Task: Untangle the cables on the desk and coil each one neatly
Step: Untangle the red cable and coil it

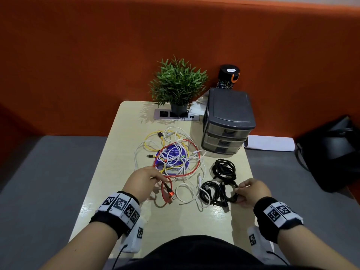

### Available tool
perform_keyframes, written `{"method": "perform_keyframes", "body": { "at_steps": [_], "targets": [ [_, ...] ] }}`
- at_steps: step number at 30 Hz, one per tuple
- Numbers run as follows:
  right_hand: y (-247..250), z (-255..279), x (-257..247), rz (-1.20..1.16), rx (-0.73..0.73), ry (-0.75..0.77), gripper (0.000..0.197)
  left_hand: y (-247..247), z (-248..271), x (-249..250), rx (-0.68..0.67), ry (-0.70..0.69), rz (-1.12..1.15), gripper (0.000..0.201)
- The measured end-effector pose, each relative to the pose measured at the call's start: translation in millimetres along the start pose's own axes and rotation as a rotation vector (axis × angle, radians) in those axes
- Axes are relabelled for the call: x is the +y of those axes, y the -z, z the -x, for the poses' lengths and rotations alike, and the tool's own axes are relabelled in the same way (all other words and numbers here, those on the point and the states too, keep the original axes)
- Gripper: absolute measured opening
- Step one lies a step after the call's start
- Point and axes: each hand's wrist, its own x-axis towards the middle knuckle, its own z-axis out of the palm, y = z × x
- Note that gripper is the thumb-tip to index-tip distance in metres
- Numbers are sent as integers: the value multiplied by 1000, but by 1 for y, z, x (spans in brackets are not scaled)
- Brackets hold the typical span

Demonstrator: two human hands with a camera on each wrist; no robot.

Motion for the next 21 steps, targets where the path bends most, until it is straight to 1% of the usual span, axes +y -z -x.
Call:
{"method": "perform_keyframes", "body": {
  "at_steps": [1, 3, 4, 6, 8, 11, 12, 14, 15, 16, 18, 20, 21],
  "targets": [
    [-1, 1, -2, 44, 43, 24, 12, 4, 1, 2, 33, -1, 43, 43],
    [-2, 7, -8, 200, 132, 117, 10, 11, 3, 8, 84, -16, 99, 44],
    [-2, 12, -14, 246, 153, 177, 9, 14, 4, 12, 99, -22, 144, 43],
    [-7, 24, -28, 246, 137, 311, 9, 20, 6, 20, 115, -44, 250, 40],
    [-16, 39, -44, 238, 37, 415, 17, 24, 8, 29, 123, -102, 318, 42],
    [-34, 62, -61, 277, -208, 489, 35, 29, 11, 43, 130, -181, 390, 45],
    [-39, 68, -67, 237, -281, 503, 35, 30, 12, 48, 128, -203, 401, 44],
    [-47, 82, -78, 123, -416, 561, 25, 32, 15, 58, 110, -245, 393, 46],
    [-51, 88, -82, 92, -484, 599, 20, 33, 17, 63, 97, -259, 391, 46],
    [-55, 93, -87, 84, -533, 639, 19, 33, 18, 67, 83, -269, 392, 47],
    [-60, 102, -94, 92, -553, 708, 18, 34, 21, 72, 66, -293, 375, 48],
    [-63, 108, -101, 23, -547, 739, 4, 36, 25, 77, 63, -312, 373, 47],
    [-63, 110, -104, -8, -538, 747, 5, 38, 26, 78, 67, -312, 384, 46]
  ]
}}
